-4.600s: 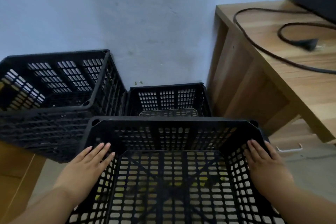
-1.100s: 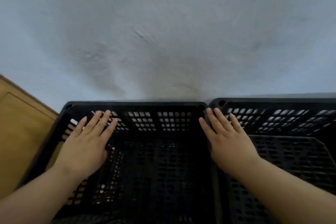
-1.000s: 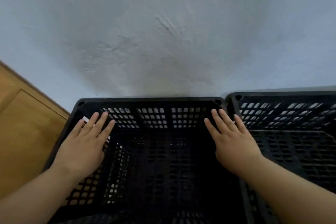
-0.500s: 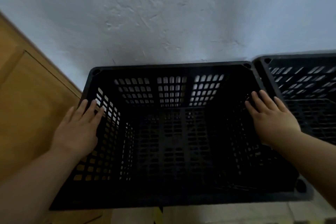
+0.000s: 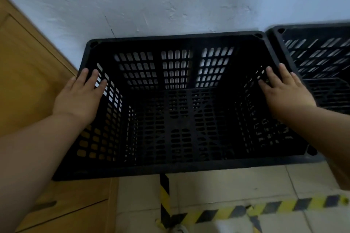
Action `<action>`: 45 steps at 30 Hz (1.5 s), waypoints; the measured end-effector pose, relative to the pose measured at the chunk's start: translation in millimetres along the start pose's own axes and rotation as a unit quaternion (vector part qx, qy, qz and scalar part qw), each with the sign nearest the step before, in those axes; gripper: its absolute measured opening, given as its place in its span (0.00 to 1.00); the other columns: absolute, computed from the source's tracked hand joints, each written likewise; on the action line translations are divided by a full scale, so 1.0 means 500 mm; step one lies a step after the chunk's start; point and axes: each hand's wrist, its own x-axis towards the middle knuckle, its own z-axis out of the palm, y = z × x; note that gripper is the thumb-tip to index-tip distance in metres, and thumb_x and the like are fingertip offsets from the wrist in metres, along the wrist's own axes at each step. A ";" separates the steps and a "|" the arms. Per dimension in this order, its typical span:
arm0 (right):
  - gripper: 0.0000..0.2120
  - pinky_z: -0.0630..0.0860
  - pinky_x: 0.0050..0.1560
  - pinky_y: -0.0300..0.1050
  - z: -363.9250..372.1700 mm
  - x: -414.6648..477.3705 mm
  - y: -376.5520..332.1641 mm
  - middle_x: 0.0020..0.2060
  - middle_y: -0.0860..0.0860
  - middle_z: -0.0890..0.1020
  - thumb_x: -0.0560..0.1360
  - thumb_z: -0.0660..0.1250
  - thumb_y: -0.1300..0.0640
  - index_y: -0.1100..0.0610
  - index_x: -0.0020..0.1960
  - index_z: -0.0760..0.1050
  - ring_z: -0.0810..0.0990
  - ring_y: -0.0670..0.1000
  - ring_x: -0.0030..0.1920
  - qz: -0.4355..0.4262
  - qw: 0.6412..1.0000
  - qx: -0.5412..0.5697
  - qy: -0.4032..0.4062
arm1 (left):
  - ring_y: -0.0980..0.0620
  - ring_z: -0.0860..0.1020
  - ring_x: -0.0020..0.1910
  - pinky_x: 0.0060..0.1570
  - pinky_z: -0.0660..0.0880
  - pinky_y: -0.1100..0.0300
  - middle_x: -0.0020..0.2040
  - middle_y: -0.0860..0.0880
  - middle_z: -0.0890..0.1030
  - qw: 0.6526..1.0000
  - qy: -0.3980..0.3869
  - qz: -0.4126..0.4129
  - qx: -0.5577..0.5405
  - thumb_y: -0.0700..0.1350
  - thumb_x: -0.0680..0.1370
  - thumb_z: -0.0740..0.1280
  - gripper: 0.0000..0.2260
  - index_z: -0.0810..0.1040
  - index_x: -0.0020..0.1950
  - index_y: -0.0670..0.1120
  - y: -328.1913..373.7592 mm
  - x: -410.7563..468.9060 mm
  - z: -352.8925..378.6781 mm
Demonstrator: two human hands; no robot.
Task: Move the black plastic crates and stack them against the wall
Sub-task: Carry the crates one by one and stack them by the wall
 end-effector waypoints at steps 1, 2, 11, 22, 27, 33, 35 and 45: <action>0.28 0.40 0.75 0.54 -0.001 0.001 0.002 0.76 0.56 0.35 0.80 0.49 0.59 0.54 0.77 0.43 0.32 0.60 0.74 -0.002 1.000 -0.005 -0.001 | 0.43 0.37 0.75 0.74 0.44 0.50 0.77 0.44 0.36 1.000 0.002 0.001 -0.001 0.43 0.77 0.60 0.36 0.38 0.76 0.48 0.000 0.001 -0.001; 0.28 0.41 0.75 0.55 -0.001 0.004 0.005 0.76 0.56 0.35 0.80 0.50 0.60 0.54 0.77 0.43 0.32 0.60 0.74 -0.006 1.000 -0.010 -0.002 | 0.43 0.37 0.75 0.74 0.44 0.50 0.77 0.44 0.37 1.000 0.003 0.002 -0.005 0.42 0.77 0.60 0.36 0.38 0.76 0.48 0.000 0.003 -0.002; 0.35 0.42 0.75 0.57 0.001 0.041 0.026 0.76 0.55 0.36 0.77 0.56 0.67 0.51 0.77 0.42 0.33 0.61 0.75 -0.019 0.999 -0.020 0.030 | 0.40 0.38 0.75 0.73 0.45 0.50 0.77 0.42 0.38 0.999 0.009 0.018 -0.026 0.38 0.74 0.65 0.41 0.38 0.76 0.48 -0.002 0.016 0.003; 0.37 0.42 0.74 0.59 0.000 0.027 0.038 0.76 0.56 0.36 0.77 0.57 0.66 0.50 0.77 0.41 0.35 0.61 0.75 -0.010 0.997 -0.012 0.070 | 0.41 0.39 0.75 0.74 0.46 0.50 0.77 0.41 0.38 0.997 0.062 0.021 -0.040 0.35 0.72 0.66 0.44 0.36 0.76 0.47 -0.005 0.011 0.005; 0.36 0.41 0.74 0.59 0.001 0.024 0.044 0.76 0.55 0.38 0.77 0.57 0.65 0.51 0.77 0.40 0.36 0.61 0.75 -0.006 0.995 -0.017 0.098 | 0.41 0.39 0.75 0.74 0.46 0.49 0.77 0.40 0.38 0.994 0.088 0.020 -0.055 0.35 0.73 0.66 0.45 0.35 0.75 0.47 0.009 0.011 0.019; 0.38 0.41 0.74 0.58 0.018 0.015 0.026 0.76 0.55 0.38 0.76 0.57 0.68 0.51 0.77 0.39 0.35 0.60 0.75 0.010 0.998 0.012 0.068 | 0.41 0.39 0.75 0.74 0.46 0.50 0.77 0.40 0.38 0.994 0.085 0.026 -0.067 0.34 0.73 0.65 0.44 0.35 0.75 0.46 0.008 0.013 0.021; 0.38 0.41 0.74 0.58 0.024 0.015 0.022 0.77 0.55 0.38 0.76 0.57 0.68 0.51 0.77 0.38 0.35 0.60 0.75 0.015 0.998 0.016 0.060 | 0.41 0.39 0.75 0.74 0.46 0.50 0.77 0.40 0.38 0.993 0.085 0.026 -0.075 0.33 0.73 0.65 0.44 0.35 0.75 0.46 0.010 0.011 0.021; 0.40 0.41 0.74 0.59 0.034 0.020 0.042 0.77 0.54 0.38 0.76 0.59 0.66 0.50 0.77 0.37 0.34 0.60 0.75 0.013 0.999 0.007 0.053 | 0.42 0.40 0.76 0.74 0.47 0.51 0.77 0.41 0.40 0.987 0.102 0.020 -0.123 0.33 0.73 0.65 0.43 0.36 0.76 0.47 0.035 0.003 0.025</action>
